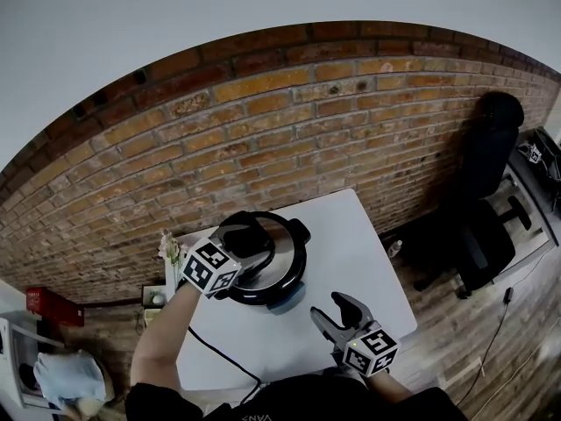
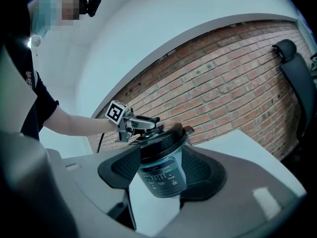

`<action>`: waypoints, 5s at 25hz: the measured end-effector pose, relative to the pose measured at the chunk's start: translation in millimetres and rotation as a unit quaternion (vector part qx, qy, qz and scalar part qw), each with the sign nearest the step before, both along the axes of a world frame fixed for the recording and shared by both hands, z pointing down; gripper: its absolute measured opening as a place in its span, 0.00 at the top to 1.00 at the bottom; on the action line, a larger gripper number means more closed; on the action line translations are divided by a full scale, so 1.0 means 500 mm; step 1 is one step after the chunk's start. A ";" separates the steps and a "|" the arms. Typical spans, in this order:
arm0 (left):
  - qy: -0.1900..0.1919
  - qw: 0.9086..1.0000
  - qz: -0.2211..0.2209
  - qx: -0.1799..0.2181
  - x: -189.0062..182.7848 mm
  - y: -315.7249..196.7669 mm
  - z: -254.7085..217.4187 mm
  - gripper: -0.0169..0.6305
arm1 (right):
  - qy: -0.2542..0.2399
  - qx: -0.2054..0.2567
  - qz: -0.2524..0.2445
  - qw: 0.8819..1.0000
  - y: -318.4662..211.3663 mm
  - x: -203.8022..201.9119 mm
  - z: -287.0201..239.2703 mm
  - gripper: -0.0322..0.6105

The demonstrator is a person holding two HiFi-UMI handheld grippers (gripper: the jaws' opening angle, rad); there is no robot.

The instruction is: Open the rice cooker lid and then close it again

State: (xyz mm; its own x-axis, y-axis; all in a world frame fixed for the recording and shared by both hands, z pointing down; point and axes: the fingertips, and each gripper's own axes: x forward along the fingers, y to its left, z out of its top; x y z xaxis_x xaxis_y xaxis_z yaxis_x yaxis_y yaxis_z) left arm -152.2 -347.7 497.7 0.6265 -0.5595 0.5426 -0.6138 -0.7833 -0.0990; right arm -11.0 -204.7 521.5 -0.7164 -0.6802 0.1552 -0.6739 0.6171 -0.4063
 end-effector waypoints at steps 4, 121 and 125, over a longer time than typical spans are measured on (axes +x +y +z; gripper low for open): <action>-0.003 1.000 0.021 -0.005 0.003 0.006 0.004 0.54 | -0.002 -0.004 0.035 0.999 0.037 -0.015 -0.002 0.56; 0.322 0.912 -0.201 0.154 -0.502 0.377 -0.153 0.54 | 0.022 0.030 0.076 0.996 0.120 -0.230 -0.043 0.56; 0.302 0.923 -0.182 0.156 -0.441 0.326 -0.172 0.54 | 0.021 0.027 0.074 0.997 0.097 -0.192 -0.048 0.56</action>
